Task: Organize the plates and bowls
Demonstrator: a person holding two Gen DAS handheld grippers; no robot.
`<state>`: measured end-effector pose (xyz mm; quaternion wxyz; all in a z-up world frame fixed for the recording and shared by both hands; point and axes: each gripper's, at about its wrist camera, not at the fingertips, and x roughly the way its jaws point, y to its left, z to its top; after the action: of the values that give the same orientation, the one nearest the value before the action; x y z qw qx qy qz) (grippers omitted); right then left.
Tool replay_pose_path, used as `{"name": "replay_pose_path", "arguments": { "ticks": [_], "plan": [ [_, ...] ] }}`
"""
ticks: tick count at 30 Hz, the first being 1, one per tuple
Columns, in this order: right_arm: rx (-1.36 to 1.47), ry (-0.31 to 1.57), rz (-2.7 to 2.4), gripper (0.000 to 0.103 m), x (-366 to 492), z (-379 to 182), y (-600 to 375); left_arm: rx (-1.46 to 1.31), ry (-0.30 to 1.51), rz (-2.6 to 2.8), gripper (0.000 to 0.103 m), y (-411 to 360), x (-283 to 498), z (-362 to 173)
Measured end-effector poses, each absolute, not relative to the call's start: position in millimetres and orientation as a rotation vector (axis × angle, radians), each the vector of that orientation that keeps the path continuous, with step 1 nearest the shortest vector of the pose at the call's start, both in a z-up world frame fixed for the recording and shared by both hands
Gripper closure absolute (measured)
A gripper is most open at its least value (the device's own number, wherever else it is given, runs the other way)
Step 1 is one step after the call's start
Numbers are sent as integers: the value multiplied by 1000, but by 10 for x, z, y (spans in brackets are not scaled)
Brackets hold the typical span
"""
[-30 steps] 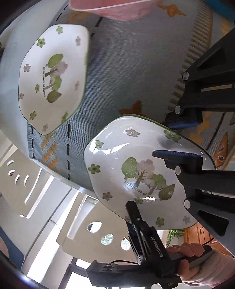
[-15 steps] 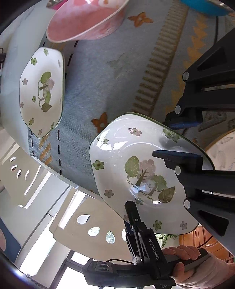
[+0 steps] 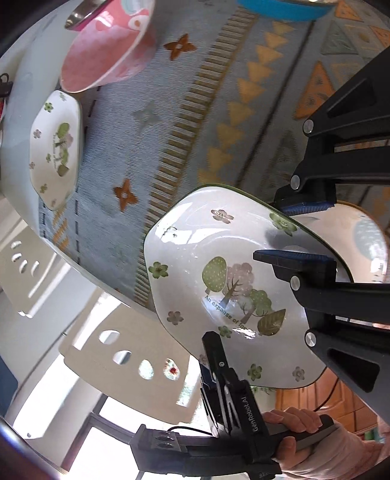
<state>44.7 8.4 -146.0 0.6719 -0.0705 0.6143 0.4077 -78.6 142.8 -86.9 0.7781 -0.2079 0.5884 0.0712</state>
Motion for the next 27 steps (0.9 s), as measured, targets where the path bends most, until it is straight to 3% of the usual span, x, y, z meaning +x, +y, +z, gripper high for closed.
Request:
{"name": "replay_pose_path", "arguments": {
  "ticks": [27],
  "plan": [
    [-197, 1504, 932, 81, -150, -1859, -282, -536, 1380, 154, 74, 1095, -1396, -1238]
  ]
}}
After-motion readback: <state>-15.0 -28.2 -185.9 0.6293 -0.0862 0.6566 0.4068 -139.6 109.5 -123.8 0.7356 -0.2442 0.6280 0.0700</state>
